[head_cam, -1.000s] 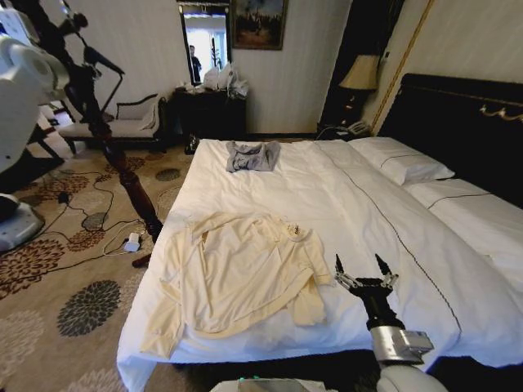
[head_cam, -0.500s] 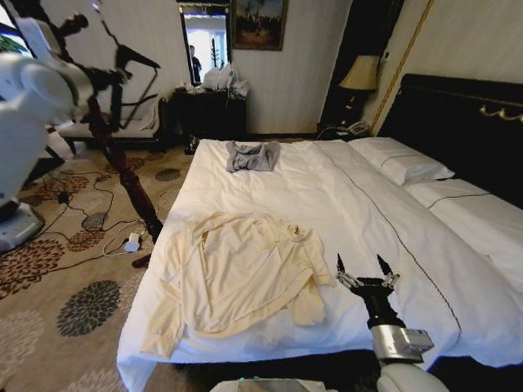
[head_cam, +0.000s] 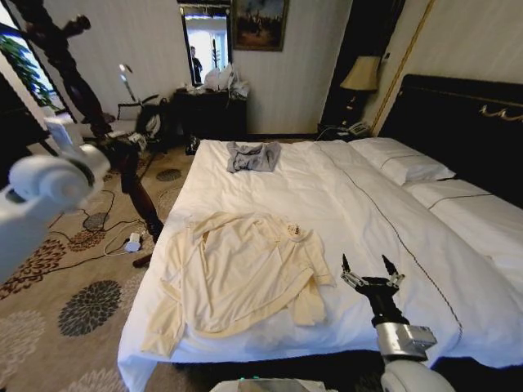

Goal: Pick up the clothes from the bed and hang them on the clothes hanger.

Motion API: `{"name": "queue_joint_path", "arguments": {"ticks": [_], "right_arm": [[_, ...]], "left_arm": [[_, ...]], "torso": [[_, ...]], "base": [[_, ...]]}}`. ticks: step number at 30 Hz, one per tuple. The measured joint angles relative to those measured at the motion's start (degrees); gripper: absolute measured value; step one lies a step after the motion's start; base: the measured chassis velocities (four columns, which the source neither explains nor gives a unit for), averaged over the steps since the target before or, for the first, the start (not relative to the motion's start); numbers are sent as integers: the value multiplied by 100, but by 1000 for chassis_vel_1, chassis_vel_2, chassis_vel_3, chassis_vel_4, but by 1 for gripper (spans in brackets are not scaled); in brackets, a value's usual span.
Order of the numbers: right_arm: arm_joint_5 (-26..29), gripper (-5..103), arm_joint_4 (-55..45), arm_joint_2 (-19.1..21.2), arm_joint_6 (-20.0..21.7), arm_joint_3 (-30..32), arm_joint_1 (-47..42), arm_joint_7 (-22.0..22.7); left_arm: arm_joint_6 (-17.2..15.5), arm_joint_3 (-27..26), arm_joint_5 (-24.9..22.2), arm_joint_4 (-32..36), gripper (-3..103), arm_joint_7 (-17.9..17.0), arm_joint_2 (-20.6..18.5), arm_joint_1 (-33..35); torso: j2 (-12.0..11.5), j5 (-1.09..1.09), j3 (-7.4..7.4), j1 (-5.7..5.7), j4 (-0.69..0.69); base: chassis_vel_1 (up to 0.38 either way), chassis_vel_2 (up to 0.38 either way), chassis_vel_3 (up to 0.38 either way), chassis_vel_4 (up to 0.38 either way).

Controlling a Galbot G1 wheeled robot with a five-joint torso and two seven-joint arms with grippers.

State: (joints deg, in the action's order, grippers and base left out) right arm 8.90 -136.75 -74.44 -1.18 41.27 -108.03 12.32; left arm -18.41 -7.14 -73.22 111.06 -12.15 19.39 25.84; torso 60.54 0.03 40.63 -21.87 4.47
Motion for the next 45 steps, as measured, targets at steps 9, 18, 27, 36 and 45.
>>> {"name": "queue_joint_path", "arguments": {"ticks": [9, 18, 27, 36, 45], "right_arm": [[37, 100, 23, 29, 3, 154, -41, 7], [321, 100, 125, 257, 123, 411, -80, 59], [470, 100, 278, 456, 276, 484, -5, 114], [1222, 100, 533, 1287, 575, 522, 403, 191], [1950, 100, 1621, 2803, 869, -377, 2130, 230]], "left_arm": [[274, -468, 587, 393, 15, 150, 434, 1455], [1220, -701, 1698, 309, 15, 1004, 1076, 3148], [2437, -320, 1670, -343, 15, 2028, 1349, 3523], [2934, -152, 1506, -1304, 15, 4329, 1023, 3350], [2866, 523, 1945, -2462, 15, 7005, 722, 2262]], "torso": [[0, -3, 0, 0, -1], [0, -2, 0, 0, -3], [0, -2, 0, 0, -1], [0, -2, 0, 0, 0], [-1, -3, 2, -1, -1]], "base": [[0, 0, 0, 0], [0, 0, 0, 0], [0, 0, 0, 0], [0, 0, 0, 0], [0, 0, 0, 0]]}}
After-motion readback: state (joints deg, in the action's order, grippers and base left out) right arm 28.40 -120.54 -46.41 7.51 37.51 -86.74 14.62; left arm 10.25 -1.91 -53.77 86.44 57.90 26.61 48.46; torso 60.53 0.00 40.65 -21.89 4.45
